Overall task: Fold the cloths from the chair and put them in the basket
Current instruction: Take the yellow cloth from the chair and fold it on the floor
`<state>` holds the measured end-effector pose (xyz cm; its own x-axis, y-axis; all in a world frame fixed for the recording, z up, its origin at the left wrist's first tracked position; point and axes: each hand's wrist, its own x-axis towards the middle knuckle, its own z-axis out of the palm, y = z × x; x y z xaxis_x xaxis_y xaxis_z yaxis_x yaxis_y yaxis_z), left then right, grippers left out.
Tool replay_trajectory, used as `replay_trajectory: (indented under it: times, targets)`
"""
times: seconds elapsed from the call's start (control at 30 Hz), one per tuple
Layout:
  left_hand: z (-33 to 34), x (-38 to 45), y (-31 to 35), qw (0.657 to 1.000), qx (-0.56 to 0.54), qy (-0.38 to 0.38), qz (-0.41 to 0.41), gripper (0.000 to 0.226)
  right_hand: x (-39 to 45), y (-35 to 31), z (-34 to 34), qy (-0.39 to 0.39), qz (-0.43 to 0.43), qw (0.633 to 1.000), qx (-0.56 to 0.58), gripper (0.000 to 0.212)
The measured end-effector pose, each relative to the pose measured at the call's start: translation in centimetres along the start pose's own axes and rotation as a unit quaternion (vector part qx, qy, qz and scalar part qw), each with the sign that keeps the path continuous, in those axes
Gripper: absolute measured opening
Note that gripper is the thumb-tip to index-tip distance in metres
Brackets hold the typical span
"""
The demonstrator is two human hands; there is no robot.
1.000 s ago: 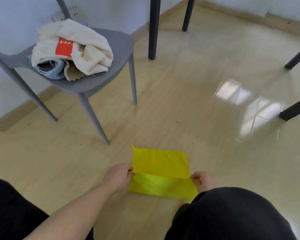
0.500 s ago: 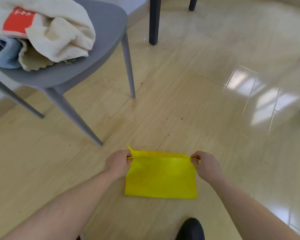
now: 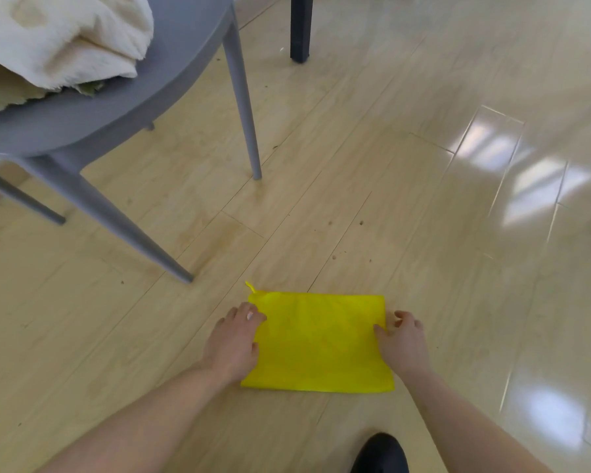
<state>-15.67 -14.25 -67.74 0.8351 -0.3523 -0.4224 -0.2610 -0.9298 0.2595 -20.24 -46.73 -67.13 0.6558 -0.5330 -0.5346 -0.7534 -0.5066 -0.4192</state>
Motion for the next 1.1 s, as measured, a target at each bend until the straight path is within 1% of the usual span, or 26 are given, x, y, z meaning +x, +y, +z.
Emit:
replay_trajectory:
  times: [0.1,0.2,0.27,0.37,0.47,0.57,0.63,0.73,0.9,0.97,1.1]
  targets:
    - [1.4,-1.3,0.0,0.998,0.004,-0.057,-0.017,0.060,-0.4,0.4,0.6,-0.019,0.060,0.996,0.063,0.065]
    - [1.6,-1.9,0.2,0.996,-0.006,-0.086,-0.023,0.066,-0.6,0.6,0.5,-0.076,0.097,0.989,0.081,0.054]
    - [1.3,-2.2,0.3,0.996,-0.018,-0.088,-0.022,0.067,-1.1,0.3,-0.1,-0.093,0.092,0.987,0.098,0.042]
    - [1.1,-2.2,0.3,0.994,-0.035,-0.103,-0.012,0.066,-1.8,-0.3,-1.7,-0.064,0.067,0.988,0.125,0.033]
    - [0.9,-2.3,0.8,0.991,-0.039,-0.128,0.013,0.064,-2.6,-1.0,-3.3,-0.037,0.031,0.993,0.109,0.036]
    - [0.6,-2.5,1.8,0.988,-0.069,-0.138,0.034,0.060,-3.4,-2.2,-4.1,-0.037,0.013,0.992,0.120,0.043]
    - [0.4,-2.5,2.2,0.989,-0.093,-0.106,0.032,0.053,-4.2,-3.5,-4.1,-0.057,-0.002,0.990,0.130,0.043]
    - [0.1,-2.5,2.3,0.990,-0.137,-0.041,-0.007,0.043,-5.4,-5.8,-2.8,-0.105,-0.029,0.986,0.129,0.042]
    - [-0.5,-2.1,1.4,0.975,-0.206,0.032,-0.071,0.029,-7.2,-8.5,2.0,-0.165,-0.104,0.976,0.092,0.041]
    - [-0.6,-2.1,0.8,0.968,-0.228,0.047,-0.098,0.029,-8.0,-9.0,3.9,-0.188,-0.119,0.971,0.084,0.044]
    - [-0.3,-1.9,-0.2,0.955,-0.259,0.049,-0.134,0.036,-8.8,-9.4,7.0,-0.216,-0.124,0.966,0.075,0.052]
